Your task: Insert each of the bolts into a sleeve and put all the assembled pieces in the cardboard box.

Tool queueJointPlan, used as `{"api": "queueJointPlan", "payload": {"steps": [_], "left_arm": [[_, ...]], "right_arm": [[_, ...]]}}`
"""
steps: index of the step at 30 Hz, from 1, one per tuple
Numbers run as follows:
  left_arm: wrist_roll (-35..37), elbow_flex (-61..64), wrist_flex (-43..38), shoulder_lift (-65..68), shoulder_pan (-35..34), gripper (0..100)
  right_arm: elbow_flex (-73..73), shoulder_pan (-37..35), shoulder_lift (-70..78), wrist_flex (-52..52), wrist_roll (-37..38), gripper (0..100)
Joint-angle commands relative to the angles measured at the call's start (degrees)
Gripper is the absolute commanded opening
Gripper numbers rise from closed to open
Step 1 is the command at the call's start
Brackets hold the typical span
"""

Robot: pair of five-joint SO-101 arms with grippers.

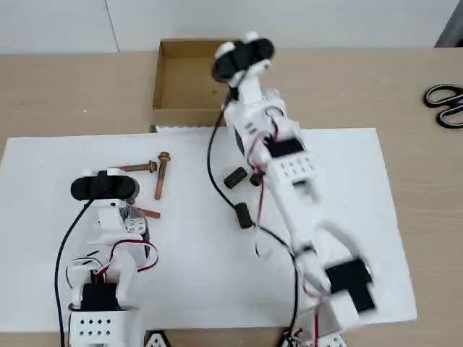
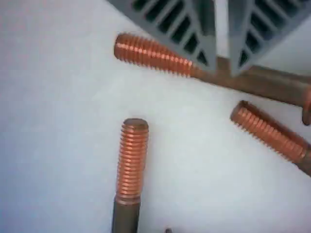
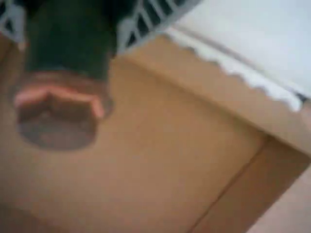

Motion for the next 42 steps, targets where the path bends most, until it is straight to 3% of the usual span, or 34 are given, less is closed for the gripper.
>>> {"api": "queueJointPlan", "payload": {"steps": [1,13,20,25,31,39,42], "left_arm": [[-0.4,-0.2,-1.5,-0.4,-0.4,1],[-0.4,-0.2,-1.5,-0.4,-0.4,1],[-0.4,-0.2,-1.5,-0.4,-0.4,1],[-0.4,-0.2,-1.5,-0.4,-0.3,1],[-0.4,-0.2,-1.5,-0.4,-0.3,1],[-0.4,-0.2,-1.5,-0.4,-0.4,1],[-0.4,-0.2,-1.5,-0.4,-0.4,1]], "right_arm": [[-15.0,0.4,8.2,-2.1,3.7,0.4],[-41.5,0.0,33.2,-1.5,13.1,0.9],[-45.1,0.0,34.2,7.3,15.1,20.2],[-51.0,0.0,34.1,15.0,15.1,20.5],[-59.1,-0.9,29.8,32.0,15.1,19.2],[-61.9,-2.2,20.7,58.2,15.2,0.3],[-61.9,-2.2,18.5,65.6,15.0,1.0]]}}
